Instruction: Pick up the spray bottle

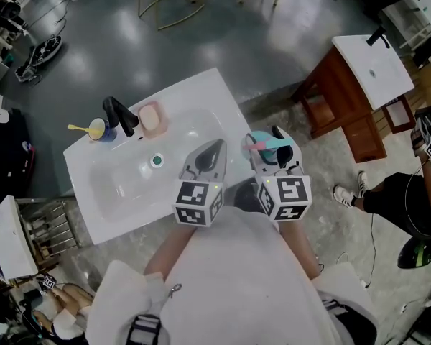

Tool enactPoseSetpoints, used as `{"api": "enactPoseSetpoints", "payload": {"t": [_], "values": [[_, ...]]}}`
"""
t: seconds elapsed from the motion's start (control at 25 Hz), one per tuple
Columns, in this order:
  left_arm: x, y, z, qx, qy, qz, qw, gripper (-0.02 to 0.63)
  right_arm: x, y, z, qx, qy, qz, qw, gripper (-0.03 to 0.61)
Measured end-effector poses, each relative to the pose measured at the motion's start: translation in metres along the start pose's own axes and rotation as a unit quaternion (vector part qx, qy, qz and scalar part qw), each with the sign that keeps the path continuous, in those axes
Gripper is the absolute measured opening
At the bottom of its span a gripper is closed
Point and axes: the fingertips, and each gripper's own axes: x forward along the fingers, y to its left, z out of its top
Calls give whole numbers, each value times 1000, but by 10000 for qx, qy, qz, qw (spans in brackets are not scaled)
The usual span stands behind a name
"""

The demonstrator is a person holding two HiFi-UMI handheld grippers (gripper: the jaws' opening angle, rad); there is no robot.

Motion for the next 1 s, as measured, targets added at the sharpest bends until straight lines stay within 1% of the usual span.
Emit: {"api": "enactPoseSetpoints", "payload": {"t": [0.16,0.28,0.6,0.76,1.0], "values": [[-5,-8,20,186,-401,-115,9990,26,-10,-1,8,-70,-157,-209,9996,281],[-10,-9,30,212,-552,-178,9981,26,-15,0,12,-95,-235,-312,9992,281],[-21,-10,34,225,-647,-256,9973,26,-26,11,20,-171,-403,-418,9982,281],[-27,-8,34,241,-692,-237,9970,26,-29,19,23,-170,-532,-344,9978,281],[-32,-9,36,265,-721,-228,9968,26,-34,23,23,-229,-535,-348,9977,281]]}}
